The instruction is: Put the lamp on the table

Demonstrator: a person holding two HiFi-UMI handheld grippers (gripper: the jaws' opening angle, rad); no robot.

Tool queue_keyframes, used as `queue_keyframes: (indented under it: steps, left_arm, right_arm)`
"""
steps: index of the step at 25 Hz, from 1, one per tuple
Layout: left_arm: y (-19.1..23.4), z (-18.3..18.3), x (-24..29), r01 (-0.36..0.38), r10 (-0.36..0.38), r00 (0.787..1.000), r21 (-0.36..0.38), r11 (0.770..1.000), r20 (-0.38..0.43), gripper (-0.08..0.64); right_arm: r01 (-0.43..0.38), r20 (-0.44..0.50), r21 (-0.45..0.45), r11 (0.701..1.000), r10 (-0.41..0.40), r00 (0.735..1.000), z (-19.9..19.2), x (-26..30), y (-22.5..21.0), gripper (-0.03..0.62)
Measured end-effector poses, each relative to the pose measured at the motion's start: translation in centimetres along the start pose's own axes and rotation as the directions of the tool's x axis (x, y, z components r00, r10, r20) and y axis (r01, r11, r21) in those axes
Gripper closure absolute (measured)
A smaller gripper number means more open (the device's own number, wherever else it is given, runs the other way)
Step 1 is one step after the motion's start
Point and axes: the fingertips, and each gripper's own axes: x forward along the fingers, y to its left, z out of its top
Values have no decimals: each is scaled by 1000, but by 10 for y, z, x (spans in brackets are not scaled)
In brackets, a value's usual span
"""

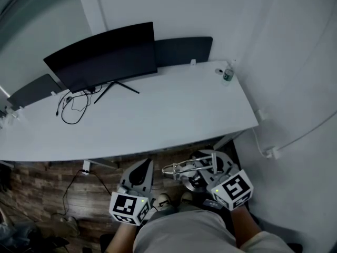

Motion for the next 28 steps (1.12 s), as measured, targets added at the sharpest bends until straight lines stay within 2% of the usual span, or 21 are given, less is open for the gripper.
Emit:
queue_keyframes:
  steps: [19, 28]
  left_arm:
    - [48, 8, -26, 35, -36, 999, 32, 999, 29, 558]
    - [64, 9, -15, 31, -32, 999, 25, 999, 27, 558]
  right_arm:
    - [60, 35, -3, 998, -60, 998, 23, 31, 15, 540]
    - [45, 33, -6, 999, -45, 998, 27, 53, 10, 540]
